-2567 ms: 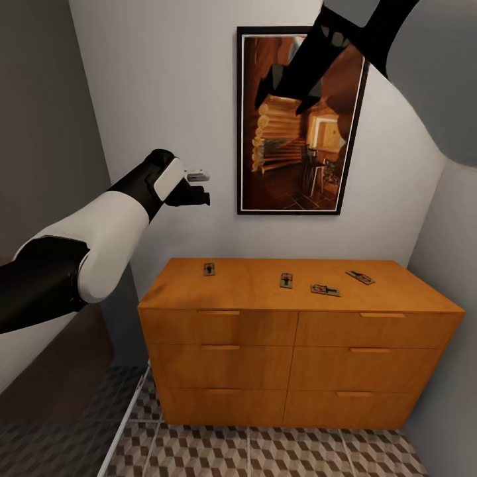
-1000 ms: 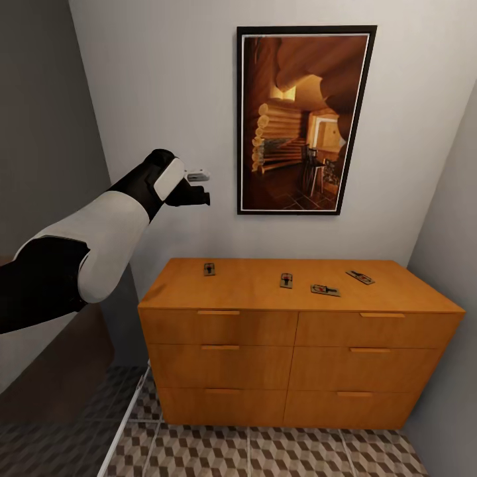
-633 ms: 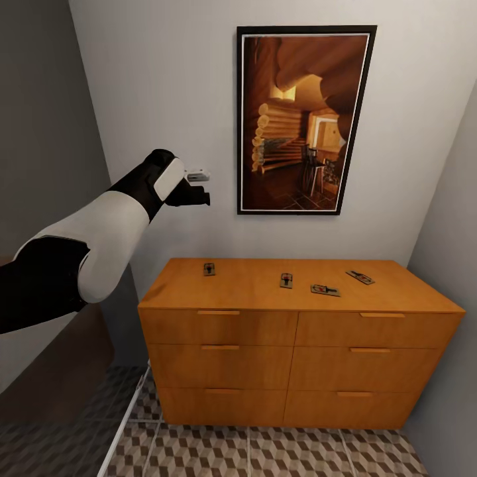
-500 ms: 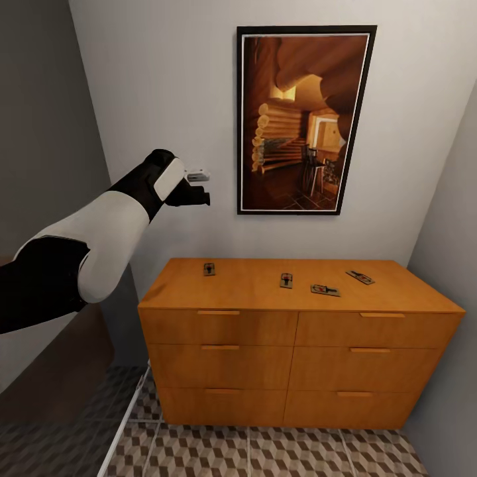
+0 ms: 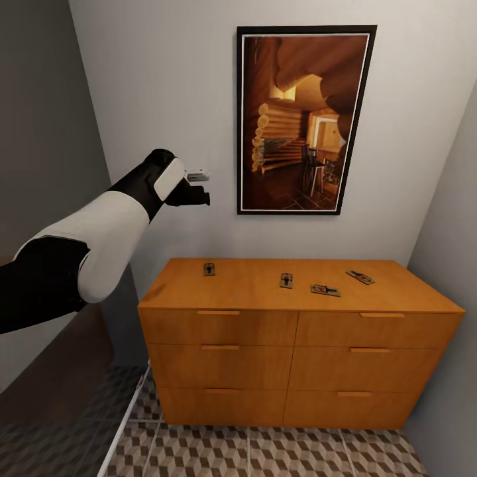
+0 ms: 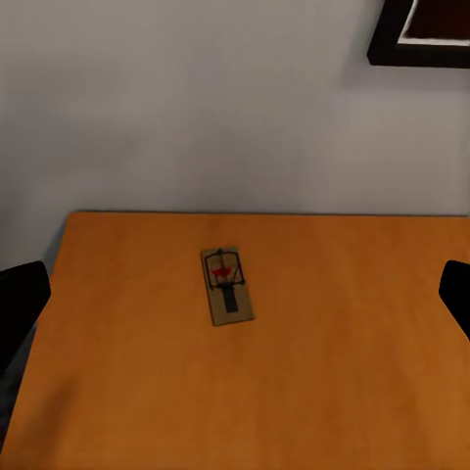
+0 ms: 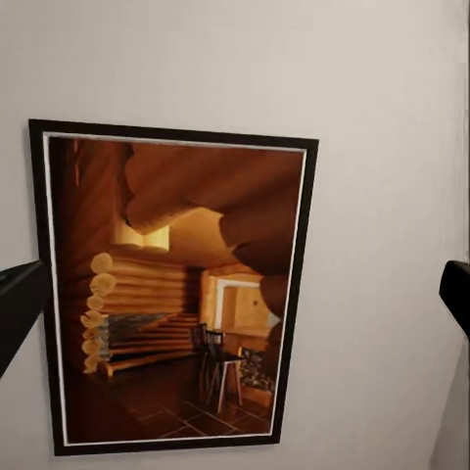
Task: Take the four mousetraps from the cabinet in the bathroom and place them on the bathroom floor. Make sure all four end up on the same floor surface, and ensure that at least two of them are either under or directly next to the same bathroom sink.
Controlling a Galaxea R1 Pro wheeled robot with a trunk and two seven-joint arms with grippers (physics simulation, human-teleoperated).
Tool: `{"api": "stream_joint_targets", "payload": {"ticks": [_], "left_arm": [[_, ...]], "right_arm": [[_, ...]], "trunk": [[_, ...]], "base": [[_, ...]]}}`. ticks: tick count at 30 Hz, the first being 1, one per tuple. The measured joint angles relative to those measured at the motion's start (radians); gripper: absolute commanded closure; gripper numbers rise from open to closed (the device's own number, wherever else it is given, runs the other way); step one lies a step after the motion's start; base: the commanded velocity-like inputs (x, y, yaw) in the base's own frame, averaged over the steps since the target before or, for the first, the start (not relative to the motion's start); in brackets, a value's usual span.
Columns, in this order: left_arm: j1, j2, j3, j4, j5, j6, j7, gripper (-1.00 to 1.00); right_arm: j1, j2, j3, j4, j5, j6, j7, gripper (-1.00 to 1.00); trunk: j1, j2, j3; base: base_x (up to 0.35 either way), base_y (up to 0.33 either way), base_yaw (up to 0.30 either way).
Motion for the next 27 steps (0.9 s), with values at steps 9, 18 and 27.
{"api": "stream_joint_targets", "payload": {"ticks": [9,18,27], "left_arm": [[0.0,0.0,0.0,0.0,0.0,0.0,0.001,-1.0],[0.0,0.0,0.0,0.001,0.0,0.001,0.002,-1.0],[0.0,0.0,0.0,0.0,0.0,0.0,0.004,-1.0]], "right_arm": [[-0.016,-0.071,0.003,-0.001,0.004,0.0,0.001,-1.0],[-0.039,-0.138,-0.009,-0.001,0.003,0.0,0.001,-1.0],[0.113,-0.152,-0.008,0.0,0.004,0.0,-0.001,-1.0]], "trunk": [[0.0,0.0,0.0],[0.0,0.0,0.0],[0.0,0.0,0.0]], "base": [[0.0,0.0,0.0],[0.0,0.0,0.0],[0.0,0.0,0.0]]}}
